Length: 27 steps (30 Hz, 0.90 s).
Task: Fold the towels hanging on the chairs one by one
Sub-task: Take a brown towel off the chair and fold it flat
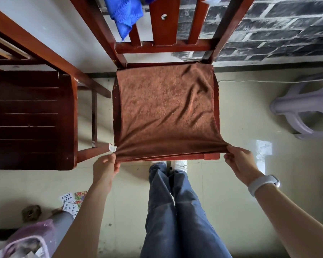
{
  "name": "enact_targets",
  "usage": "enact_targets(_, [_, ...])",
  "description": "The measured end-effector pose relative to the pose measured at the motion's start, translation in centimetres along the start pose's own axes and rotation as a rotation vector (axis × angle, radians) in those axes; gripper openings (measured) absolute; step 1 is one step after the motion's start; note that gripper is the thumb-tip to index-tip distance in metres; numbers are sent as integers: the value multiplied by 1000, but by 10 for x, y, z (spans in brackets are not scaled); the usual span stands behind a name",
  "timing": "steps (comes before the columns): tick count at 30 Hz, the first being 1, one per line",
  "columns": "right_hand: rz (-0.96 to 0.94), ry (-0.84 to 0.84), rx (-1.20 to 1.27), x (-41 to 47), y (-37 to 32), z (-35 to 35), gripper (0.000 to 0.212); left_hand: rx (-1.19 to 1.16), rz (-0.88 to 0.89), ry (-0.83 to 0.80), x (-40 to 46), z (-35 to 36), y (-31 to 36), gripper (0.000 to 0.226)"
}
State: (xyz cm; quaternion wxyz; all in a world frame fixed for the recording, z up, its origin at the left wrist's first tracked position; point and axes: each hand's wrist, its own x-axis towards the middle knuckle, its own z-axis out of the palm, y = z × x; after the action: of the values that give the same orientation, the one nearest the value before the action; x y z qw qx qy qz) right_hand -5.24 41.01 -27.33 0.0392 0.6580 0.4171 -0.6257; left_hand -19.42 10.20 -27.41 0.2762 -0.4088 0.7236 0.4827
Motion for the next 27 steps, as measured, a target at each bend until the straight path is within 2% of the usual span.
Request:
enact_targets(4, [-23,17,30,-1,-1,5,25,25,30,-1,1,2,3,23])
enact_targets(9, [-32,46,33,0,-1,9,28,93,65,-2,5,3,2,12])
enact_targets(11, [-25,55,24,0,-1,9,26,119,73,-17,6,1,1,15])
enact_targets(18, [4,86,-44,-4,3,5,25,162,-22,-50,7,-9,-2,11])
enact_targets(21, [18,98,-61,-8,1,5,26,115,12,-50,0,-9,5,5])
enact_targets(23, [22,83,-33,-11,-4,5,26,69,52,-59,-6,-10,12,17])
enact_targets(27, [-44,71,38,-26,-23,4,17,-52,36,-193,-17,-19,35,18])
